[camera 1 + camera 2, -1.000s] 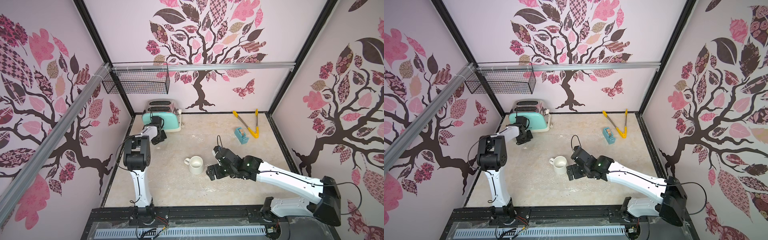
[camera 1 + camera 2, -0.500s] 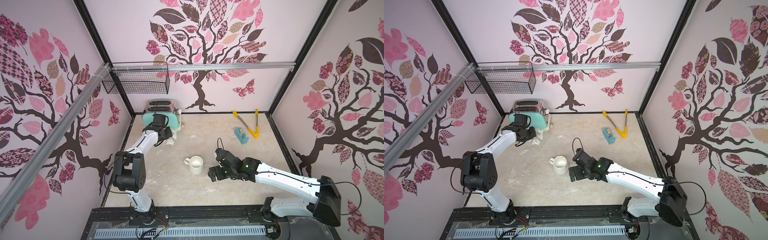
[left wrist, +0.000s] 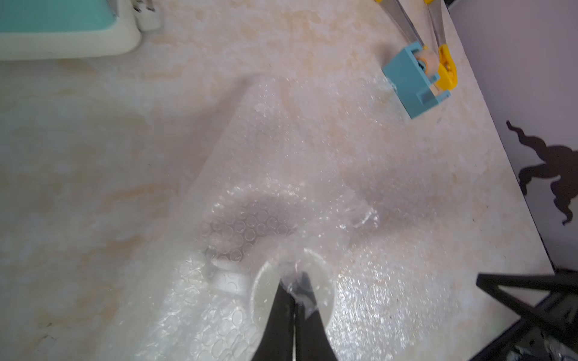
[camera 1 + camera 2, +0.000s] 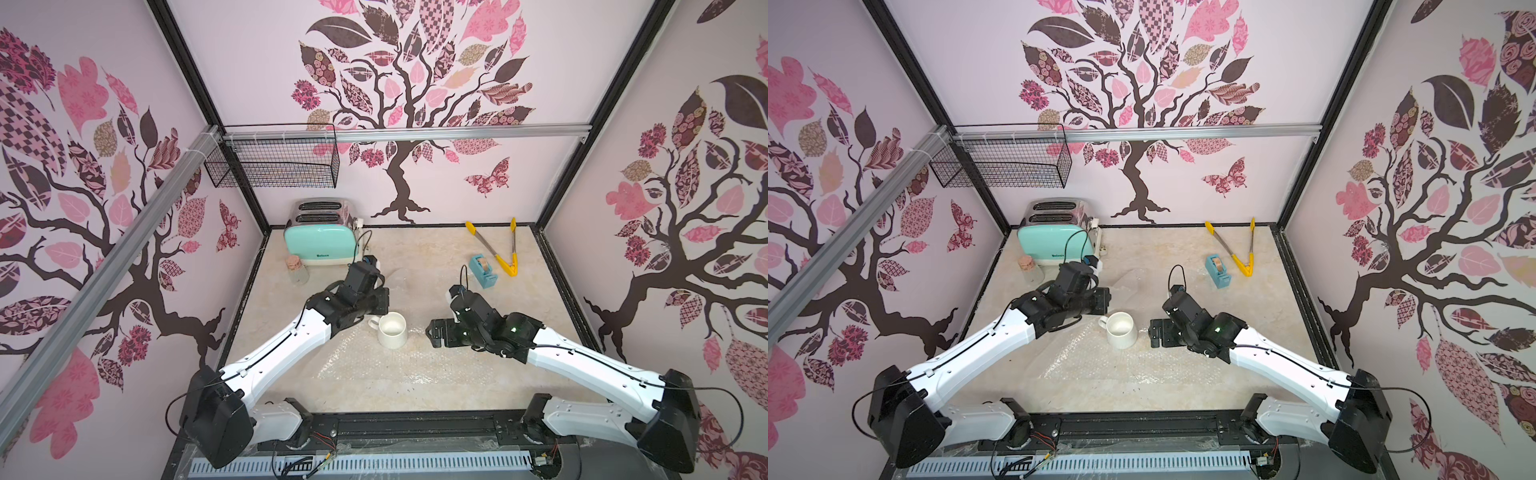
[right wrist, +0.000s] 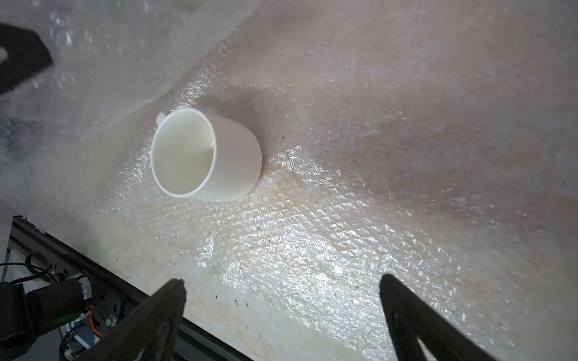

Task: Wrap mugs in bubble wrap
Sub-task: Wrap the mug in bubble wrap.

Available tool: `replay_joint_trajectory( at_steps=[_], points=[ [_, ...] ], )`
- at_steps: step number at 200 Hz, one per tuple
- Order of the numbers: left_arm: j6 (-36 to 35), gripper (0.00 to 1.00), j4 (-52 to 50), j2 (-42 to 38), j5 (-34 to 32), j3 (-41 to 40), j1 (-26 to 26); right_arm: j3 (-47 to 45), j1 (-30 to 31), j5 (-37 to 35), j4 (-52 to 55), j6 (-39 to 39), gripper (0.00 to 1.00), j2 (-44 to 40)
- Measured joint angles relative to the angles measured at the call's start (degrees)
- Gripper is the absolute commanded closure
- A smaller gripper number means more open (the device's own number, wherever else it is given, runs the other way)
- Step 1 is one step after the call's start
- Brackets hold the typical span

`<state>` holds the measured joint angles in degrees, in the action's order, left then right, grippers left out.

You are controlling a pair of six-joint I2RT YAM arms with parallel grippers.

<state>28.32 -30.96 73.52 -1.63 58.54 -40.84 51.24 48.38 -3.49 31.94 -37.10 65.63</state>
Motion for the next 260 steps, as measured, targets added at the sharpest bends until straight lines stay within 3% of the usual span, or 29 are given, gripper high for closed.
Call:
replay_joint_trajectory(
  at_steps=[29,70,127,169,220,260],
  points=[
    [1.7,1.00,1.8,-1.3,2.8,-4.8,-6.6,3.2,-1.4,0.0,0.1,0.3,0.02,0.0],
    [2.1,1.00,2.1,-2.2,3.7,-7.5,-11.3,5.0,-2.8,0.0,-0.1,0.9,0.02,0.0],
    [3.0,1.00,3.1,-5.5,4.0,-13.9,-12.7,4.6,-3.1,6.5,-3.2,0.7,0.01,2.2],
    [4.3,1.00,5.1,-4.1,4.3,-17.6,-14.8,-2.6,-3.5,11.8,-8.8,-1.3,0.02,4.1],
    [5.2,1.00,8.1,-1.2,3.2,-20.7,-16.1,-8.2,-4.6,18.4,-16.5,-3.8,0.07,9.4],
    [6.0,1.00,9.8,-0.8,2.7,-22.3,-16.2,-12.5,-4.6,22.8,-24.3,-6.2,0.19,13.9]
  ],
)
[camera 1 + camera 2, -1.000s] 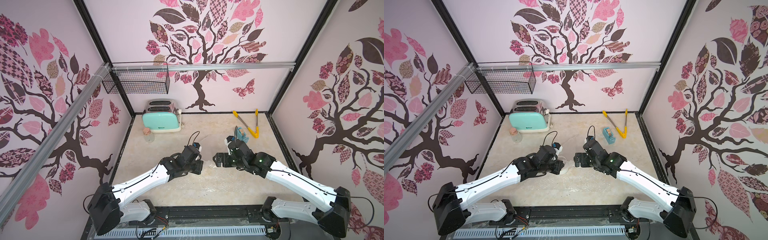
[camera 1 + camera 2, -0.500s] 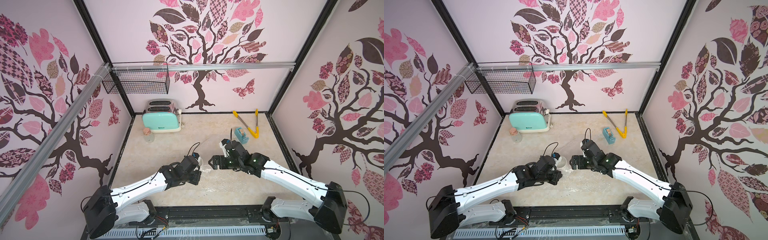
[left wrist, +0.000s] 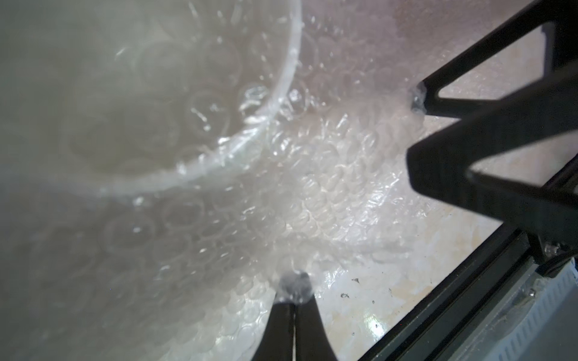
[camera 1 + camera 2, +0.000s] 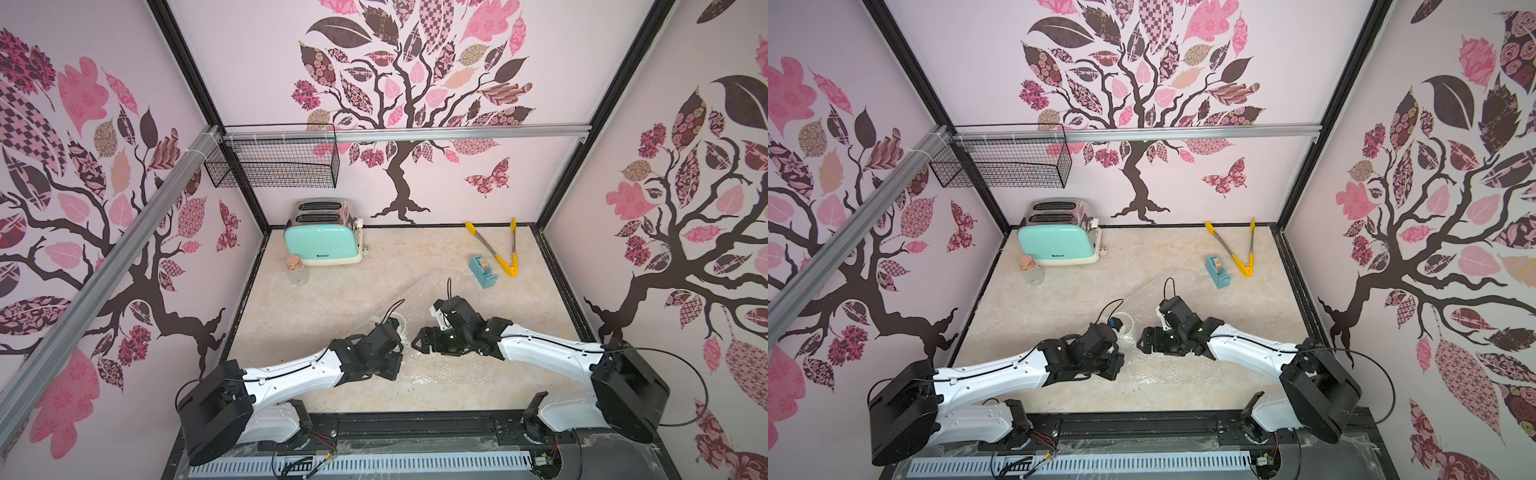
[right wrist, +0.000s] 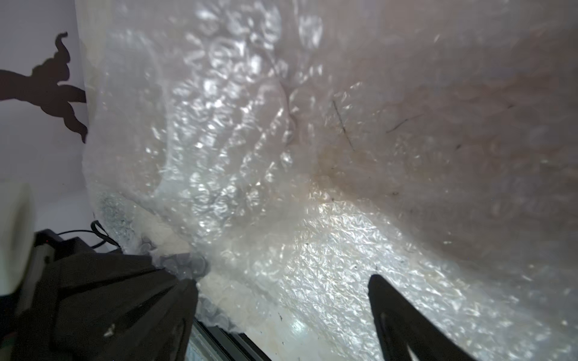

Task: Wrap mugs in bubble wrap
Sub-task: Wrap the mug in bubble wrap.

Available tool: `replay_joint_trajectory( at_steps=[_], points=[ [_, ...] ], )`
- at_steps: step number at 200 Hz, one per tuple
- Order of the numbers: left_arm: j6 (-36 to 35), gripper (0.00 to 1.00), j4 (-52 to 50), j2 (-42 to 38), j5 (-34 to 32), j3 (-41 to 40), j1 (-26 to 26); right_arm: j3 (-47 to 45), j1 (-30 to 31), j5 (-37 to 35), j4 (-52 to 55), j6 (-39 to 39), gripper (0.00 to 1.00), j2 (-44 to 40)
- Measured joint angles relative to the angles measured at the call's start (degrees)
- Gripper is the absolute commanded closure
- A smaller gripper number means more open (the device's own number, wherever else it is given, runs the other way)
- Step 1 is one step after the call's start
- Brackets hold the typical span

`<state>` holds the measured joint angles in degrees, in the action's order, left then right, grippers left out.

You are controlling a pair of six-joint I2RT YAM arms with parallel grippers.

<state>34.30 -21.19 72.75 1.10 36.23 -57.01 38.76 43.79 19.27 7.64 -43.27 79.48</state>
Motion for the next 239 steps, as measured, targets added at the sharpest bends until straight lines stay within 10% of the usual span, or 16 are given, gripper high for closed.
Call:
replay_joint_trajectory(
  at_steps=[54,101,130,181,239],
  points=[
    [0.2,1.00,1.5,0.0,0.1,-0.4,-0.4,-2.9,0.0,6.7,-9.8,-2.8,0.42,4.0],
    [0.1,0.59,-0.4,-1.5,0.2,0.1,-0.4,-2.9,0.0,7.8,-13.4,-3.6,1.00,6.5],
    [0.2,0.39,-5.2,-6.1,-0.5,3.8,-0.5,-3.2,0.0,7.5,-13.6,-3.7,1.00,7.4],
    [0.0,0.45,-13.1,-10.4,-8.6,14.6,1.9,-4.5,0.0,7.3,-14.8,-3.7,1.00,7.4],
    [-2.8,0.36,-15.7,1.9,-15.0,16.9,6.4,-4.5,0.0,5.4,-14.0,-3.1,1.00,7.4]
  ],
)
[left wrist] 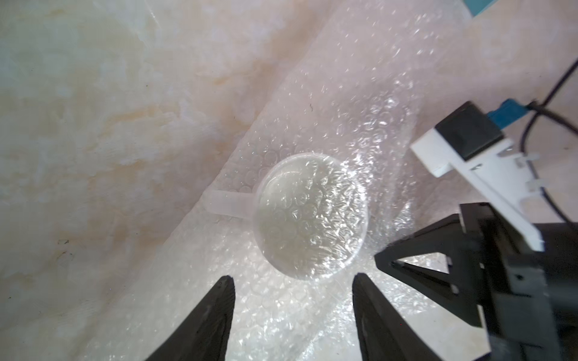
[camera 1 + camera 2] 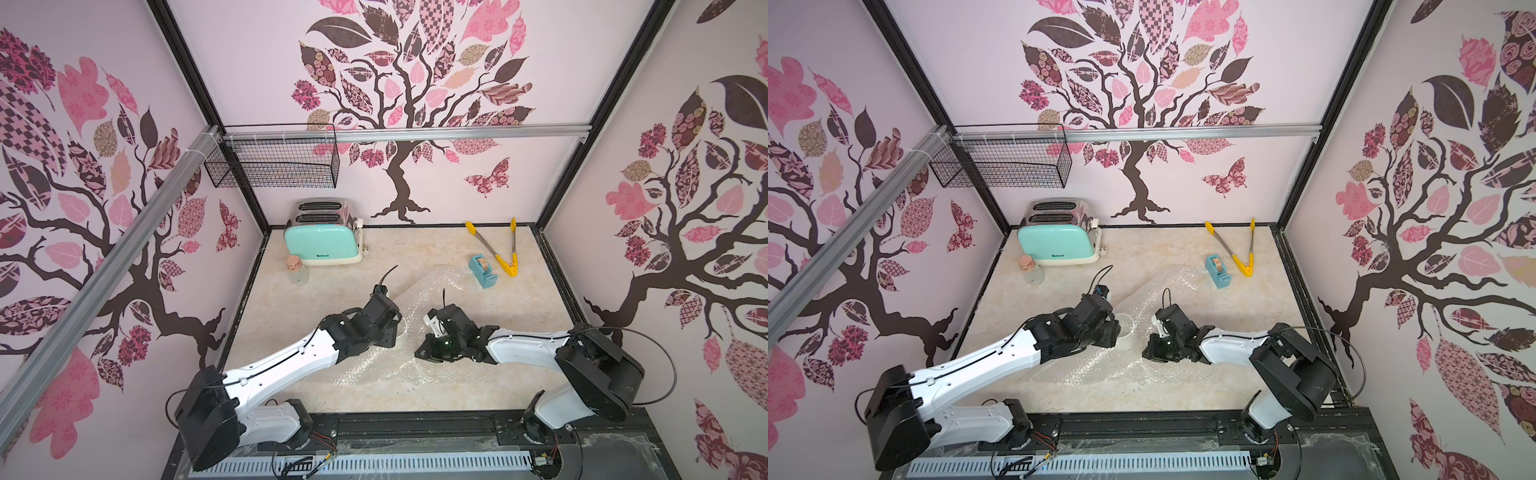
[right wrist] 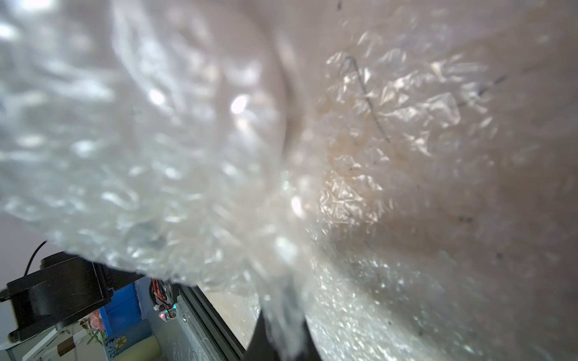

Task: Wrap mugs in bubble wrap
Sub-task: Wrap the mug in bubble wrap.

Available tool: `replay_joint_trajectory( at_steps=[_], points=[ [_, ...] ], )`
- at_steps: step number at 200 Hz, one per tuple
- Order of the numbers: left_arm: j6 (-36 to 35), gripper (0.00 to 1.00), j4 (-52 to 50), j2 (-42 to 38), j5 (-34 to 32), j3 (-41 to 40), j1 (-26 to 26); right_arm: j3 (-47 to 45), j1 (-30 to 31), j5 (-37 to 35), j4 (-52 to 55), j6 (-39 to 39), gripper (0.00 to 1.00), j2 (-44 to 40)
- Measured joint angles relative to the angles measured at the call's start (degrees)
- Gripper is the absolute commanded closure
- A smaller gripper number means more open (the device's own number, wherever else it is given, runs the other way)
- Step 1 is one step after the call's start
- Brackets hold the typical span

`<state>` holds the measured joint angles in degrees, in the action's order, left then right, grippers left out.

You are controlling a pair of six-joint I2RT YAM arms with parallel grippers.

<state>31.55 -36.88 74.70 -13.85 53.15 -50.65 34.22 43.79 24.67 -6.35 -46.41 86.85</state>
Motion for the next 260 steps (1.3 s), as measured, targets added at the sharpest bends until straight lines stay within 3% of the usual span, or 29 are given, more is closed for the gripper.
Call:
replay_joint_trajectory(
  at_steps=[27,45,69,94,107,164,204,260],
  points=[
    [-1.1,0.36,0.2,5.8,-1.3,1.0,0.0,0.0,0.0,-0.6,0.4,0.1,0.94,0.0],
    [-1.6,0.37,0.4,8.3,-2.0,1.8,0.0,0.0,0.0,-0.9,1.0,-0.1,0.68,-0.2],
    [-1.6,0.37,1.1,9.1,-2.5,1.9,-0.1,-0.2,0.0,-2.6,4.5,0.3,0.48,-2.4],
    [-1.5,0.37,1.7,9.1,-3.1,1.5,-0.7,-0.2,0.0,-6.1,10.0,0.6,0.21,-10.3],
    [-1.4,0.37,2.0,9.0,-3.5,1.2,-1.0,-0.2,0.0,-9.1,13.2,0.3,0.01,-15.6],
    [-0.9,0.36,1.6,7.8,-4.7,0.6,-4.4,-0.4,-0.9,-28.0,33.5,-7.7,0.00,-34.4],
    [-0.3,0.36,1.4,6.9,-4.6,0.2,-5.2,-0.7,-2.3,-35.4,48.0,-16.2,0.00,-33.7],
    [-0.3,0.36,1.7,6.9,-4.7,0.0,-5.2,-4.9,-2.7,-37.6,54.8,-25.1,0.00,-31.6]
  ],
)
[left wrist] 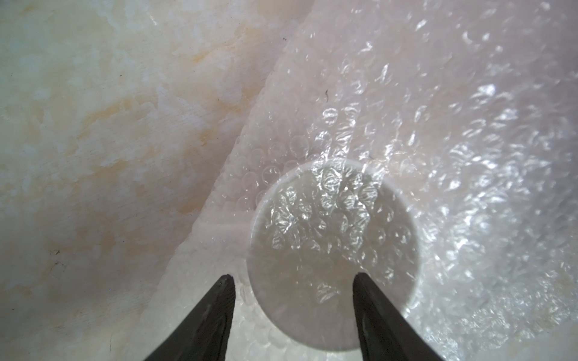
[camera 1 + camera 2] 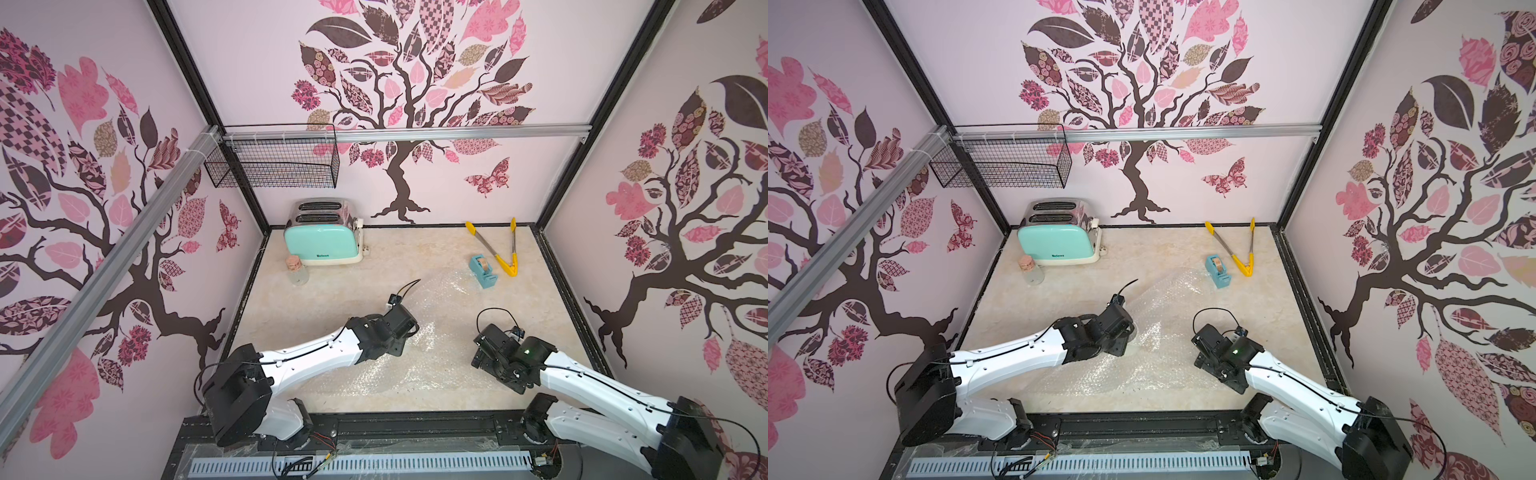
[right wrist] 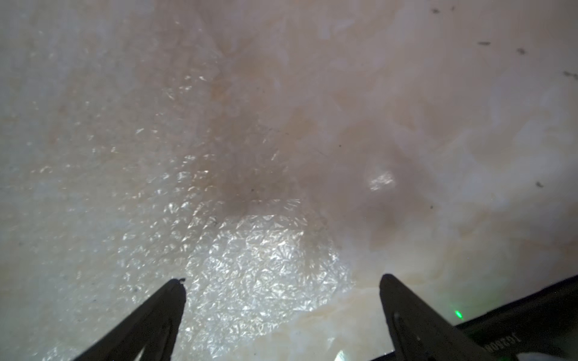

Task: Wrap mugs in bubble wrap
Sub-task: Wrap the mug in bubble wrap.

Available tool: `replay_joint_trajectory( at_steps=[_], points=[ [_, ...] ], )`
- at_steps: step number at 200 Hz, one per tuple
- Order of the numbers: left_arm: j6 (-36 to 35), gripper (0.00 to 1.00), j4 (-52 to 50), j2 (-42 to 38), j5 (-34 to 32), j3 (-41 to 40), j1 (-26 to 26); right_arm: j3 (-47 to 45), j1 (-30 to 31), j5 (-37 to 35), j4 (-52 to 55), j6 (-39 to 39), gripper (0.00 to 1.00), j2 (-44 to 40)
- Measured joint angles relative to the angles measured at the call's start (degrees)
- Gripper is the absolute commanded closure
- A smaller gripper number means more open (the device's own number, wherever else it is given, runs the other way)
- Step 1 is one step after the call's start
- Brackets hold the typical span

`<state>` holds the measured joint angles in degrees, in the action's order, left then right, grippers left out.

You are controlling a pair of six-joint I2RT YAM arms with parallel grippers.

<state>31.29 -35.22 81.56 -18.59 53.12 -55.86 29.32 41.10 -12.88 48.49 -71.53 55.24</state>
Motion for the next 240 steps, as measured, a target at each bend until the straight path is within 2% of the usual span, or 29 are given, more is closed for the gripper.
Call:
replay_joint_trajectory(
  at_steps=[21,35,66,97,113,191,240],
  points=[
    [0.0,0.36,0.2,0.0,0.0,-0.1,0.0,-2.2,-0.1,0.6,-1.9,-0.9,0.01,1.2],
    [0.0,0.36,0.6,0.0,0.0,-0.4,0.0,-3.3,-0.1,1.8,-4.4,-0.9,0.07,3.1],
    [0.2,0.36,1.1,-0.1,-0.1,-0.8,0.0,-3.3,-0.2,2.8,-8.2,0.5,0.39,5.7],
    [0.2,0.36,1.8,-0.5,-0.1,-1.3,0.0,-3.2,-0.3,5.5,-13.7,0.8,0.83,6.0],
    [0.2,0.36,2.2,-0.9,0.0,-1.7,0.0,-3.1,-0.3,7.2,-15.1,2.0,1.00,6.0],
    [0.2,0.36,3.3,-1.9,0.0,-3.0,0.0,9.0,-0.3,18.1,-17.2,4.6,1.00,5.4],
    [0.0,0.36,3.9,-1.9,0.2,-3.1,0.0,16.9,-0.3,27.0,-21.7,4.2,1.00,10.1]
  ],
)
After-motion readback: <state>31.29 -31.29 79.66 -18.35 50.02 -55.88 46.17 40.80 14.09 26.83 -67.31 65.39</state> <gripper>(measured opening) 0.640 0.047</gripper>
